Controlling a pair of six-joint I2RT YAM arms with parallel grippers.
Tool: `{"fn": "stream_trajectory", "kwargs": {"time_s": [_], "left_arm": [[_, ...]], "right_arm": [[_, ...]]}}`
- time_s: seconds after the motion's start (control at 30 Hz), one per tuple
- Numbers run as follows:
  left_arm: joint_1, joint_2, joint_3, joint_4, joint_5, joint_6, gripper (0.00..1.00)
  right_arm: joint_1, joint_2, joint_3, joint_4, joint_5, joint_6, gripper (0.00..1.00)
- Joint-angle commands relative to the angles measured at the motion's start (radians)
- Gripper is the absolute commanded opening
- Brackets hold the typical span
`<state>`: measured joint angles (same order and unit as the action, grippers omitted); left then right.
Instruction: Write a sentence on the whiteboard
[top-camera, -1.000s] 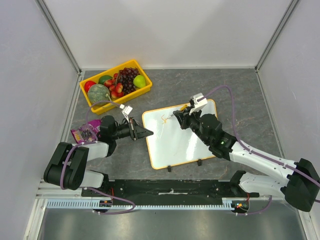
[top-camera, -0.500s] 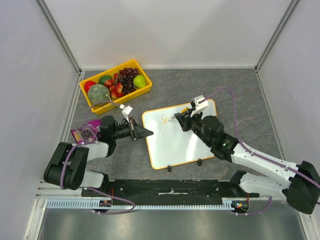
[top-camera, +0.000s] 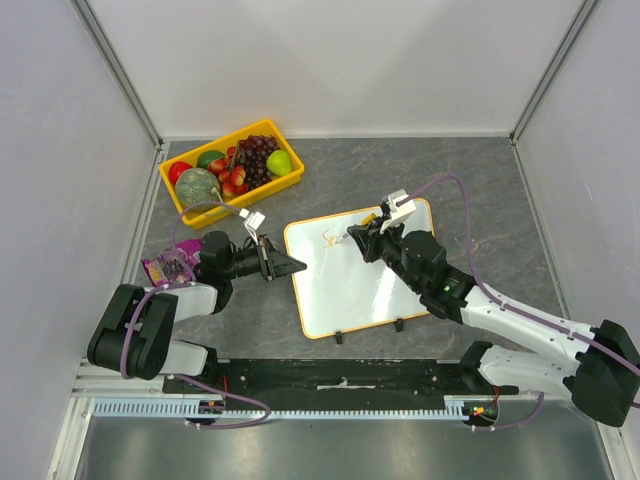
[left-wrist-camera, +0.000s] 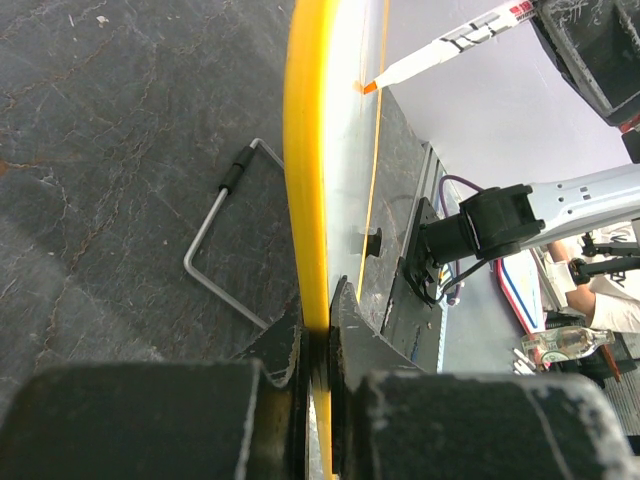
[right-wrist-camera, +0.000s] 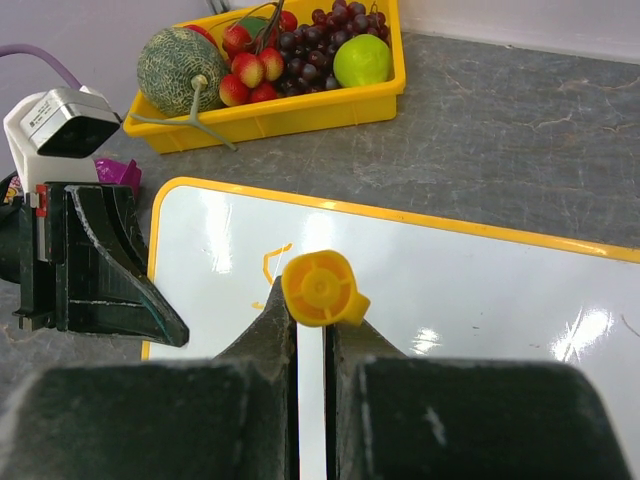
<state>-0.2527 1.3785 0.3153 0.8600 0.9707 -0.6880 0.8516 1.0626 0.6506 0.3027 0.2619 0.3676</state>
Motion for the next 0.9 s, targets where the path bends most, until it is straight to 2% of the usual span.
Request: {"fn": "stream_trajectory", "kwargs": {"time_s": [0.0, 0.43, 0.87], "left_arm": [[-0.020, 0.019, -0.015, -0.064, 0.000, 0.179, 0.02], [-0.022, 0.019, -0.015, -0.062, 0.000, 0.177, 0.02], [-0.020, 0.021, -0.015, -0.062, 0.002, 0.179, 0.02]], "right_arm": [[-0.008, 0.030, 0.047, -0.014, 0.069, -0.019, 0.00], [-0.013, 0.010, 0.052, -0.040, 0.140, -0.018, 0.00], [-0.016, -0.016, 0.011, -0.074, 0.102, -0.016, 0.00]]}}
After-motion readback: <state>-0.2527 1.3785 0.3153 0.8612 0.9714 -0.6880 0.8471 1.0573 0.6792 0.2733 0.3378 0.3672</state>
